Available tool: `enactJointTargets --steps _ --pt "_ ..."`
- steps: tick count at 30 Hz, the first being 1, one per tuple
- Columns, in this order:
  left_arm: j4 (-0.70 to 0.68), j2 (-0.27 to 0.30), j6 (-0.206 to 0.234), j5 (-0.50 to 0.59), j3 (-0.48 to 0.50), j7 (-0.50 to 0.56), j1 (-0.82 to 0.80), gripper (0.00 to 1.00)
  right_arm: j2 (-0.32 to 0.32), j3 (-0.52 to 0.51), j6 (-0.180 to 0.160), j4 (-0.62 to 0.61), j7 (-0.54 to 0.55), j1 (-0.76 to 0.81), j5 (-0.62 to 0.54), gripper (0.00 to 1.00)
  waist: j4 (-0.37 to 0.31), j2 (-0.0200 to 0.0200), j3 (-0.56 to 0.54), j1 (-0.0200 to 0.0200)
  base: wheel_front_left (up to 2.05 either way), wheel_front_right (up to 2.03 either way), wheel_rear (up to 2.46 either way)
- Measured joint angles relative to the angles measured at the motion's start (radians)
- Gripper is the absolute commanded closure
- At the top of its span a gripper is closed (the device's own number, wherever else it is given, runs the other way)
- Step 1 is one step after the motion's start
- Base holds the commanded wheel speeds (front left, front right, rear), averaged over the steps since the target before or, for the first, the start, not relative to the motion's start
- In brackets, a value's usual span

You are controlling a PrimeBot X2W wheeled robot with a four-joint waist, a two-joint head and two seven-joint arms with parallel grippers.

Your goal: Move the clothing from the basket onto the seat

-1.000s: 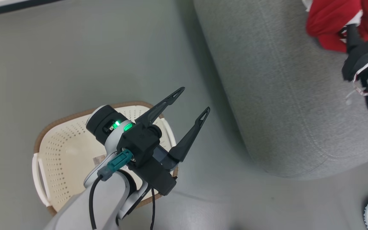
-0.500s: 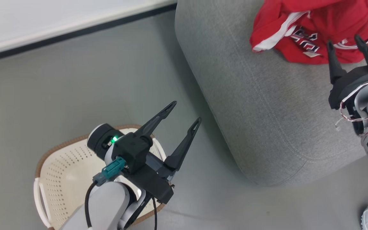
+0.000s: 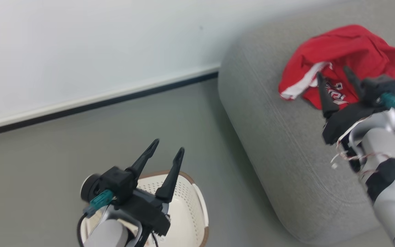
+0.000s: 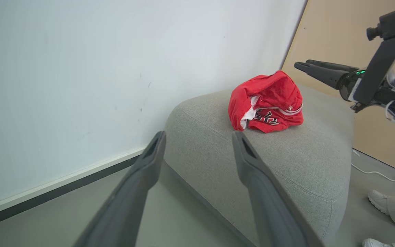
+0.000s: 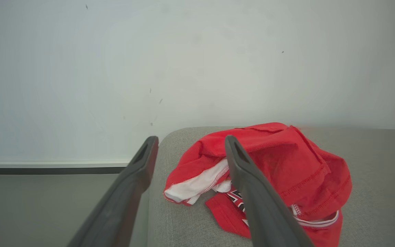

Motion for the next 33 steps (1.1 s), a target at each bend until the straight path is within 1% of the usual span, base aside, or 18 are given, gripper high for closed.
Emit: enactJointTargets --steps 3,7,11,18,22,26,28,30,33 --pt "0.012 0.003 0.006 -0.018 0.015 -0.001 0.021 0.00 0.015 0.000 0.000 -0.015 0.000 0.030 0.005 0.00 0.019 0.0000 -0.021 0.0000 0.00 0.00 0.00" --pt "0.022 0.022 0.019 -0.027 0.043 -0.011 0.067 0.00 0.035 -0.001 0.000 -0.049 0.000 0.094 0.009 0.00 0.058 0.0000 -0.063 0.0001 0.00 0.00 0.00" --pt "0.023 0.043 0.046 -0.037 0.083 -0.013 0.113 0.00 0.050 -0.003 -0.002 -0.095 0.000 0.161 0.013 0.00 0.098 -0.0001 -0.100 0.0000 0.00 0.00 0.00" --pt "0.015 0.079 0.094 -0.045 0.153 -0.022 0.196 0.00 0.083 -0.008 -0.029 -0.183 0.000 0.275 0.016 0.00 0.154 -0.0001 -0.153 0.0000 0.00 0.00 0.00" --pt "0.008 0.099 0.108 -0.048 0.187 -0.024 0.242 0.00 0.089 -0.019 -0.048 -0.234 0.000 0.346 0.023 0.00 0.178 -0.0001 -0.174 0.0000 0.00 0.00 0.00" --pt "-0.010 0.114 0.126 -0.049 0.231 -0.029 0.308 0.00 0.101 -0.029 -0.068 -0.288 0.000 0.404 0.032 0.00 0.194 -0.0001 -0.188 0.0000 0.00 0.00 0.00" --pt "-0.018 0.122 0.132 -0.050 0.252 -0.029 0.336 0.00 0.105 -0.031 -0.073 -0.315 0.000 0.430 0.032 0.00 0.198 -0.0001 -0.191 0.0000 0.00 0.00 0.00" --pt "-0.026 0.123 0.139 -0.050 0.265 -0.029 0.355 0.00 0.104 -0.041 -0.088 -0.342 0.000 0.461 0.032 0.00 0.202 -0.0001 -0.192 0.0001 0.00 0.00 0.00" --pt "-0.043 0.124 0.146 -0.050 0.293 -0.029 0.384 0.00 0.105 -0.044 -0.102 -0.382 0.000 0.503 0.032 0.00 0.205 -0.0001 -0.193 0.0002 0.00 0.00 0.00"
